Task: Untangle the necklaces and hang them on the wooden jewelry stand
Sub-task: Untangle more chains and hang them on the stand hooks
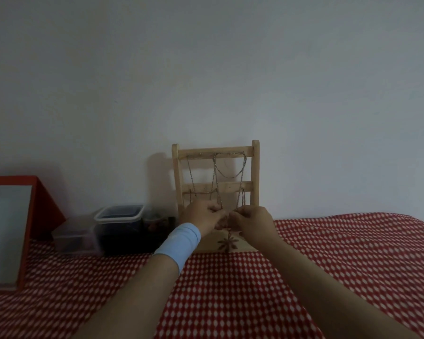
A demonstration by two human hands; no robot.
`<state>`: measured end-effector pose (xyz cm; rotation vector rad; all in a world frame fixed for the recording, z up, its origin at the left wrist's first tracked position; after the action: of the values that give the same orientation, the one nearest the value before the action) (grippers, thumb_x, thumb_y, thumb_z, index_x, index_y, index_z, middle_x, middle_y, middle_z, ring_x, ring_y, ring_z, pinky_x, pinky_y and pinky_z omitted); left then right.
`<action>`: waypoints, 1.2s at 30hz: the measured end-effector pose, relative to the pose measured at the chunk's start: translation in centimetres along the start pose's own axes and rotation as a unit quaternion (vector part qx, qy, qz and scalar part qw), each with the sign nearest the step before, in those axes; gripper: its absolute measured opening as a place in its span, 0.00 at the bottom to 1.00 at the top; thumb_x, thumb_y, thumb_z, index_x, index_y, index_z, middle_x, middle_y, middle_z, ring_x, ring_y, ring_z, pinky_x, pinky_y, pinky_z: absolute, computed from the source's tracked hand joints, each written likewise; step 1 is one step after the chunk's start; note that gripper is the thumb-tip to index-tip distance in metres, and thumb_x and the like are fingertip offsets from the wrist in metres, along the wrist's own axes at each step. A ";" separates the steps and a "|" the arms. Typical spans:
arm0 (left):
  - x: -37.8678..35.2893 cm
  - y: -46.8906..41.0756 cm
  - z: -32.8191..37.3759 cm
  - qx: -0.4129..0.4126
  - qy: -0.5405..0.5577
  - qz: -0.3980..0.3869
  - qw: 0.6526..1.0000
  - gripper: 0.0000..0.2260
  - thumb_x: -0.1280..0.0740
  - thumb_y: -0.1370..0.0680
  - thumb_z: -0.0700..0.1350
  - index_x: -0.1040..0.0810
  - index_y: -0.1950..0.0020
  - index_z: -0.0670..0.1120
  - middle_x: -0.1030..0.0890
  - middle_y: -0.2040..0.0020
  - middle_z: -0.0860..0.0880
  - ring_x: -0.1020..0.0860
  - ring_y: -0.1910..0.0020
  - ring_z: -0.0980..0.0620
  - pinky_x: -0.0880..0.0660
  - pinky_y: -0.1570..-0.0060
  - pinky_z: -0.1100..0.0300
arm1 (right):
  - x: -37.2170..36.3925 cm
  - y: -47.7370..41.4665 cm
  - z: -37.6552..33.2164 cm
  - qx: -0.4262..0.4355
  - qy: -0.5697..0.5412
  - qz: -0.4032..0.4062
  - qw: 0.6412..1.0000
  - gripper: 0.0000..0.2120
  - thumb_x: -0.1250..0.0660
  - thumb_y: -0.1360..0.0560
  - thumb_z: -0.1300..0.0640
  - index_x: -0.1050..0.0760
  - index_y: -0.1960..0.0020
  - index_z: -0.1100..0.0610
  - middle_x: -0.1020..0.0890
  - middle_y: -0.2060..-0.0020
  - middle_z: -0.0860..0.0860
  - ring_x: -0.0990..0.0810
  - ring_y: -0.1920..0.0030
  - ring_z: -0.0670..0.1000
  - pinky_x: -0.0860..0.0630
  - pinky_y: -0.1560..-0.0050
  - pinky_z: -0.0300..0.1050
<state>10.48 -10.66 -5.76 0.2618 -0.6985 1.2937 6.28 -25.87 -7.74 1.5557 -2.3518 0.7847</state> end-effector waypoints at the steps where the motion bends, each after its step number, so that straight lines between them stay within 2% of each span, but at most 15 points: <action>1: -0.2 -0.1 -0.4 0.003 -0.003 -0.004 1.000 0.08 0.31 0.28 0.52 0.18 0.66 0.61 0.15 0.60 0.55 0.16 0.58 0.51 0.18 0.52 0.47 | -0.1 0.0 0.1 0.000 0.003 -0.005 1.000 0.09 0.30 0.21 0.55 0.14 0.54 0.57 0.13 0.62 0.51 0.13 0.58 0.52 0.16 0.51 0.54; 4: -0.8 0.2 -1.2 0.018 -0.005 -0.019 1.000 0.05 0.31 0.26 0.50 0.16 0.61 0.57 0.14 0.59 0.52 0.16 0.58 0.51 0.19 0.49 0.49 | -0.3 0.1 0.3 0.009 0.042 -0.010 0.999 0.09 0.30 0.20 0.53 0.13 0.50 0.57 0.13 0.60 0.50 0.15 0.59 0.49 0.16 0.53 0.47; 8: -2.5 1.0 -2.0 0.020 -0.115 -0.080 0.990 0.10 0.33 0.23 0.50 0.16 0.45 0.52 0.17 0.45 0.52 0.20 0.49 0.52 0.24 0.41 0.54 | -0.9 0.0 1.4 -0.012 0.151 -0.032 0.988 0.07 0.30 0.21 0.53 0.16 0.49 0.56 0.15 0.58 0.49 0.19 0.61 0.44 0.27 0.65 0.32; 12: -3.9 1.6 -2.6 0.026 -0.130 -0.122 0.984 0.11 0.35 0.24 0.52 0.16 0.45 0.56 0.18 0.43 0.53 0.22 0.45 0.51 0.28 0.37 0.52 | -1.6 0.2 2.7 -0.053 0.194 -0.038 0.979 0.09 0.32 0.19 0.53 0.18 0.51 0.58 0.19 0.62 0.48 0.19 0.60 0.47 0.24 0.64 0.35; 14: -4.3 1.8 -2.4 0.014 -0.103 -0.127 0.986 0.10 0.35 0.22 0.51 0.16 0.46 0.53 0.17 0.45 0.52 0.23 0.50 0.55 0.29 0.46 0.65 | -1.8 0.3 3.1 -0.074 0.184 -0.042 0.979 0.10 0.35 0.19 0.55 0.18 0.51 0.59 0.20 0.63 0.49 0.21 0.63 0.46 0.25 0.68 0.35; 16: -4.4 2.0 -2.5 0.014 -0.090 -0.131 0.987 0.09 0.35 0.21 0.47 0.16 0.45 0.50 0.17 0.47 0.51 0.24 0.55 0.57 0.33 0.57 0.70 | -2.4 0.5 3.6 -0.094 0.145 -0.065 0.983 0.09 0.35 0.20 0.56 0.18 0.51 0.59 0.19 0.63 0.50 0.21 0.64 0.45 0.26 0.70 0.35; 18: -4.7 2.2 -3.1 0.024 -0.071 -0.148 0.986 0.08 0.33 0.21 0.48 0.16 0.45 0.54 0.17 0.46 0.52 0.23 0.51 0.56 0.29 0.48 0.66 | -3.2 0.7 3.8 -0.102 0.089 -0.087 0.987 0.09 0.31 0.22 0.55 0.17 0.46 0.58 0.18 0.60 0.49 0.20 0.61 0.43 0.25 0.66 0.33; 20: -4.7 2.6 -3.4 0.029 -0.088 -0.167 0.982 0.06 0.30 0.25 0.55 0.17 0.49 0.62 0.17 0.46 0.55 0.22 0.46 0.54 0.30 0.37 0.56 | -3.5 0.9 3.9 -0.096 0.045 -0.086 0.991 0.15 0.25 0.24 0.51 0.17 0.41 0.57 0.16 0.56 0.48 0.18 0.57 0.42 0.25 0.64 0.30; 21: -4.7 2.7 -3.8 0.030 -0.103 -0.177 0.978 0.08 0.30 0.28 0.59 0.17 0.50 0.63 0.17 0.47 0.57 0.22 0.45 0.54 0.30 0.36 0.54 | -3.4 1.0 3.8 -0.090 0.038 -0.083 0.992 0.17 0.23 0.26 0.50 0.17 0.40 0.57 0.15 0.52 0.50 0.17 0.54 0.44 0.24 0.61 0.30; 24: -4.7 3.1 -4.5 0.037 -0.098 -0.194 0.976 0.10 0.30 0.28 0.57 0.16 0.49 0.58 0.16 0.51 0.55 0.19 0.50 0.55 0.25 0.47 0.63 | -3.2 1.2 3.6 -0.067 0.075 -0.083 0.991 0.15 0.24 0.25 0.57 0.18 0.38 0.56 0.15 0.44 0.51 0.18 0.46 0.47 0.21 0.48 0.36; 26: -4.1 2.5 -4.8 0.031 -0.111 -0.146 0.983 0.11 0.32 0.32 0.62 0.17 0.56 0.60 0.16 0.54 0.56 0.19 0.52 0.54 0.24 0.45 0.57 | -3.3 1.2 3.6 -0.055 0.084 -0.098 0.990 0.15 0.27 0.25 0.64 0.17 0.39 0.54 0.15 0.44 0.51 0.17 0.46 0.48 0.18 0.44 0.42; 28: -3.7 2.0 -5.2 0.034 -0.135 -0.111 0.984 0.14 0.35 0.37 0.66 0.20 0.58 0.62 0.17 0.53 0.57 0.20 0.49 0.52 0.25 0.41 0.51 | -3.7 1.4 3.5 -0.053 0.059 -0.130 0.988 0.17 0.26 0.27 0.66 0.16 0.41 0.53 0.14 0.48 0.50 0.15 0.49 0.48 0.16 0.48 0.46; 32: -4.6 3.0 -4.0 0.036 -0.086 -0.176 0.980 0.12 0.32 0.24 0.48 0.21 0.41 0.59 0.17 0.47 0.53 0.17 0.57 0.52 0.19 0.57 0.63 | -3.7 1.3 2.4 -0.016 0.047 -0.161 0.986 0.21 0.23 0.30 0.67 0.19 0.38 0.55 0.15 0.50 0.49 0.16 0.49 0.47 0.17 0.51 0.40; 34: -4.6 3.0 -4.0 0.051 -0.068 -0.179 0.980 0.12 0.30 0.24 0.45 0.19 0.41 0.53 0.15 0.48 0.49 0.16 0.61 0.52 0.19 0.57 0.63 | -3.5 1.0 2.7 -0.017 0.057 -0.149 0.987 0.21 0.23 0.29 0.65 0.20 0.38 0.56 0.15 0.50 0.49 0.16 0.49 0.49 0.16 0.52 0.41; 36: -4.6 2.7 -4.3 0.061 -0.103 -0.155 0.981 0.10 0.29 0.25 0.46 0.16 0.45 0.48 0.15 0.50 0.49 0.18 0.65 0.54 0.22 0.61 0.68 | -3.2 0.9 3.4 -0.027 0.099 -0.132 0.986 0.19 0.22 0.29 0.60 0.19 0.39 0.58 0.17 0.50 0.48 0.17 0.51 0.46 0.19 0.56 0.34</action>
<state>8.81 -11.19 -12.44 0.5890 -0.7223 1.0196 7.21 -24.89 -12.37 1.6386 -1.9616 0.7685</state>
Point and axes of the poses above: each hand's wrist, its own y-axis away from the middle knuckle, its own x-axis out of the back of the hand, z = x × y, the point moved 8 cm from there along -y, towards the middle knuckle
